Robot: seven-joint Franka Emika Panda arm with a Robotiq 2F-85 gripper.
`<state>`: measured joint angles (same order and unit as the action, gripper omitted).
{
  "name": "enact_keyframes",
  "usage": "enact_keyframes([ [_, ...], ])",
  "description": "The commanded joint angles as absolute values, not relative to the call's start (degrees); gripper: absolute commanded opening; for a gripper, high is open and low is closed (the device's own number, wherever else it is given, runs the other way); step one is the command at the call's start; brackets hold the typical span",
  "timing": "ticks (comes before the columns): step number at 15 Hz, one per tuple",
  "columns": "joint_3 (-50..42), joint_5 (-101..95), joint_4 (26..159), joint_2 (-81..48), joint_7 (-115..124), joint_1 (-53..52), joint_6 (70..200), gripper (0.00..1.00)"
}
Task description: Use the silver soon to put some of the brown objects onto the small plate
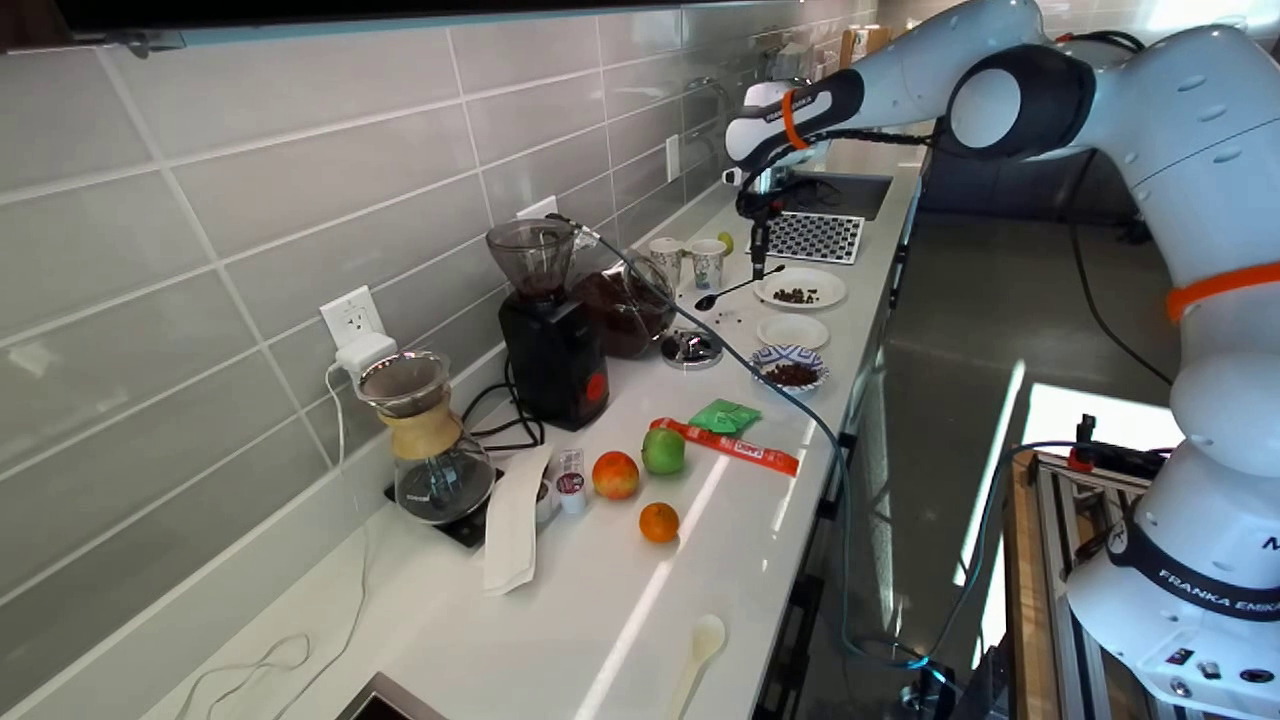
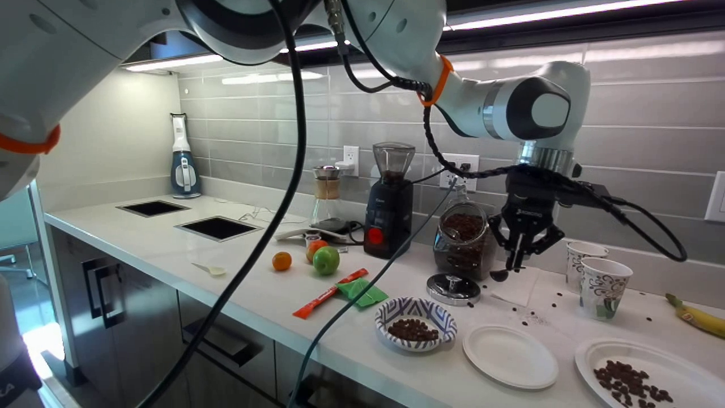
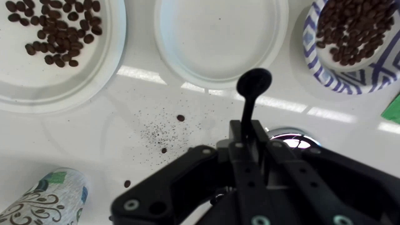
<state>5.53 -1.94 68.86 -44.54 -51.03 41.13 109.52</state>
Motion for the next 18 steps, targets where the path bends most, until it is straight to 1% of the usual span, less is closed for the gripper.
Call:
enact_keyframes([
  [1,5.05,-5.71,74.38,-39.36,-52.53,39.19,107.71,0.02],
  [5,5.60,-5.90,76.77,-35.73,-51.84,38.38,106.64,0.02],
  [13,7.09,-4.29,84.82,-27.36,-53.24,38.72,110.44,0.02],
  [14,2.55,-1.96,84.42,-27.18,-54.51,35.01,110.44,0.02],
  [18,-0.38,0.17,82.73,-28.62,-54.82,31.33,113.71,0.02],
])
